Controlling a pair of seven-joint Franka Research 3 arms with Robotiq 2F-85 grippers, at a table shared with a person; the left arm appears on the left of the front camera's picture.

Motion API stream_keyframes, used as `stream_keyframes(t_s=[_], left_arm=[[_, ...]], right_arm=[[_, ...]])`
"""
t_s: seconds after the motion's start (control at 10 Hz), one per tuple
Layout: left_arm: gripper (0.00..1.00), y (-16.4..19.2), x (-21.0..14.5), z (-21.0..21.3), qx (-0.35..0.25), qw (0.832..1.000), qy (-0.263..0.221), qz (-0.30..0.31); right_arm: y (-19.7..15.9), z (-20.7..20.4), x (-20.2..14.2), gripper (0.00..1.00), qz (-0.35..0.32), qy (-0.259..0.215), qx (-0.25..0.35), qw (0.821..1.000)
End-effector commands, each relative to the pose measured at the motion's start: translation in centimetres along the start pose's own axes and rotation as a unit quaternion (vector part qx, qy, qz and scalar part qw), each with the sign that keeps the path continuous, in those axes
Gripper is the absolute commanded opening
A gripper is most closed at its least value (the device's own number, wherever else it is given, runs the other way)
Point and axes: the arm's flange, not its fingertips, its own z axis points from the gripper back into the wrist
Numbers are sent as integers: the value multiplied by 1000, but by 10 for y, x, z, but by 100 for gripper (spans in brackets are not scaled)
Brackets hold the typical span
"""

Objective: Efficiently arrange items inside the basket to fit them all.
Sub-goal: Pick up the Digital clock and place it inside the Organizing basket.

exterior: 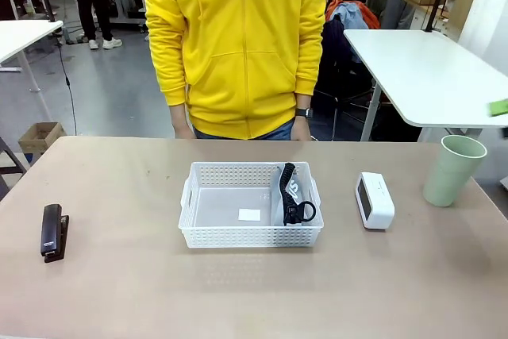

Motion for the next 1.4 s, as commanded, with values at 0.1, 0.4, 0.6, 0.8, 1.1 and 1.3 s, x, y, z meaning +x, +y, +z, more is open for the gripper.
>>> stream_keyframes(t_s=[0.1,0.4,0.6,0.8,1.1,1.3], left_arm=[[100,-2,1,1,-9,1000,-6,-12],[100,-2,1,1,-9,1000,-6,-12],[100,-2,1,1,-9,1000,-6,-12],[100,-2,1,1,-9,1000,-6,-12],[100,-2,1,1,-9,1000,-6,-12],[100,-2,1,1,-9,1000,-6,-12]], right_arm=[[53,-108,-26,100,54,68,-140,986],[71,-174,-21,100,38,166,-219,961],[61,-206,-24,100,-6,179,-266,947],[51,-203,-18,100,-39,123,-290,948],[44,-199,-23,100,-32,137,-283,949],[44,-199,-23,100,-32,137,-283,949]])
